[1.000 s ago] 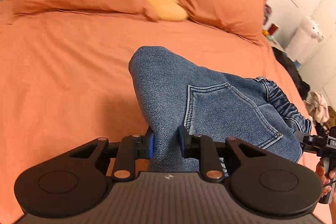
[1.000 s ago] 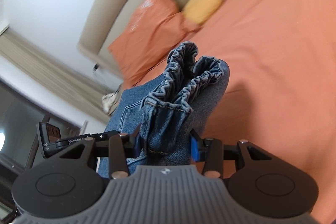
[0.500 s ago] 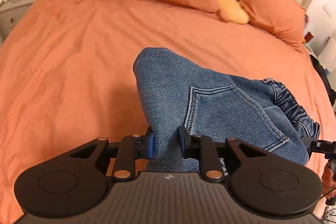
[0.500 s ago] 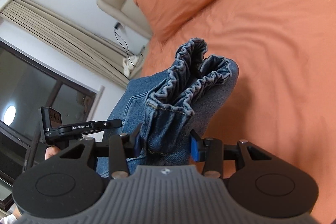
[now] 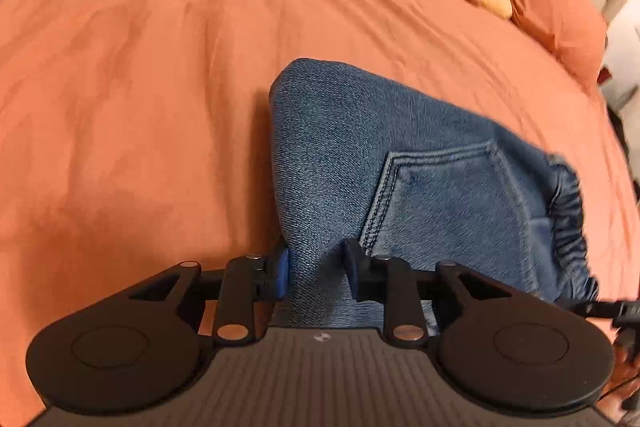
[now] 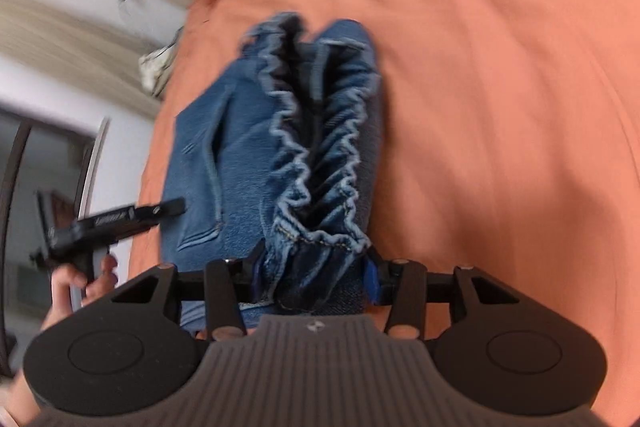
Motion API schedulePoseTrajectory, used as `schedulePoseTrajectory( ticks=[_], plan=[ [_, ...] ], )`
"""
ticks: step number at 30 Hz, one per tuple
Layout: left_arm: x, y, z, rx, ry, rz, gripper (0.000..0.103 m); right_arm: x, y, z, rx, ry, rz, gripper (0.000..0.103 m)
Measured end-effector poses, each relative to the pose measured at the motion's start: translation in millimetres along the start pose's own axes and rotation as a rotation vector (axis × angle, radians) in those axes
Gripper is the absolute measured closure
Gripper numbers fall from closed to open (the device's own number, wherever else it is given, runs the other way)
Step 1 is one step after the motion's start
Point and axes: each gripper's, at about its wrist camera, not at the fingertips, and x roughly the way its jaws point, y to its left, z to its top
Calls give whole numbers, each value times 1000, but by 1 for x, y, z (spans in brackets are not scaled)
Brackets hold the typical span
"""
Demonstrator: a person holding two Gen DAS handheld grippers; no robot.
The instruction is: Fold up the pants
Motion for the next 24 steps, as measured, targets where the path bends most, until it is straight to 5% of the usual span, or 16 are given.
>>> schedulePoseTrajectory(
  ticks=[5,10,12,16,19,20,24],
  plan=[
    [14,0,-1,6,13,35,63,19,-9,0,30,-10,-66,53],
    [-3,2,-5,-58,-24,70,48,16,0,6,17,-6,-90,46],
    [-17,-4,-12,-38,-54,116,48,7,8,7,-20,-15,-108,36],
    [-51,-26,-34,69,-122,192,48,-23,33,6,-149,-76,-162,36],
    [-71,-41,-51,105,-165,202,48,-46,62,3,-292,-171,-222,52],
    [-75,-45,-57,116,-169,214,49,-53,70,-1,-345,-187,-219,65],
    [-69,-56,-77,151,-160,280,58,-47,107,-15,-557,-211,-224,86]
  ],
)
